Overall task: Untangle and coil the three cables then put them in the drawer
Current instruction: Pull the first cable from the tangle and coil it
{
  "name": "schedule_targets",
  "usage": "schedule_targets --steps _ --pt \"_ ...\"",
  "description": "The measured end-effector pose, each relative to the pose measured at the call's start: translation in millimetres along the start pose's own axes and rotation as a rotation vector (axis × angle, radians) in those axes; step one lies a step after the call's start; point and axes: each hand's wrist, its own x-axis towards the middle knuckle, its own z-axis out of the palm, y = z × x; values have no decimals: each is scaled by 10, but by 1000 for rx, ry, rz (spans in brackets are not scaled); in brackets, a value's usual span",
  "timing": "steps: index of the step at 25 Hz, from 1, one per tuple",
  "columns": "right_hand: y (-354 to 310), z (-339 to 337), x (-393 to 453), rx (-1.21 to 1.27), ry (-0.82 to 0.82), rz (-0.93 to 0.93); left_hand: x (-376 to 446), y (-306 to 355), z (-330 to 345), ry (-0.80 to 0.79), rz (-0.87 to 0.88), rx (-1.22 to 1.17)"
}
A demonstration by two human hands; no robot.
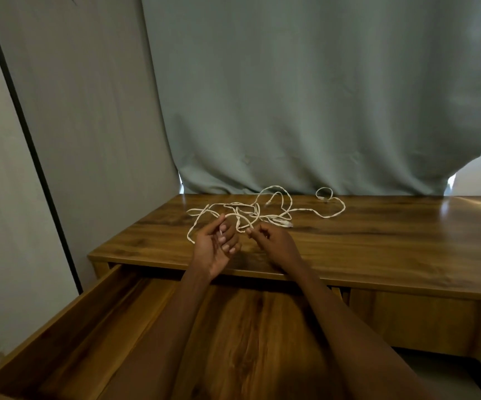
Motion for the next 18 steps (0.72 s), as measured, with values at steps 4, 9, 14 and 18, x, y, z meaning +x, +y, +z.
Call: schedule_targets --steps 4,9,14,18 --pt "123 42 170 -441 54 -137 122 23 -186 82 -11 -7" --pt "314 135 192 -447 -27 -305 296 84 -231 195 175 -264" --pt "333 187 213 -471 -146 -376 523 255 73 308 417 -456" --pt "309 211 200 -485 -200 -420 611 305 180 308 464 -462"
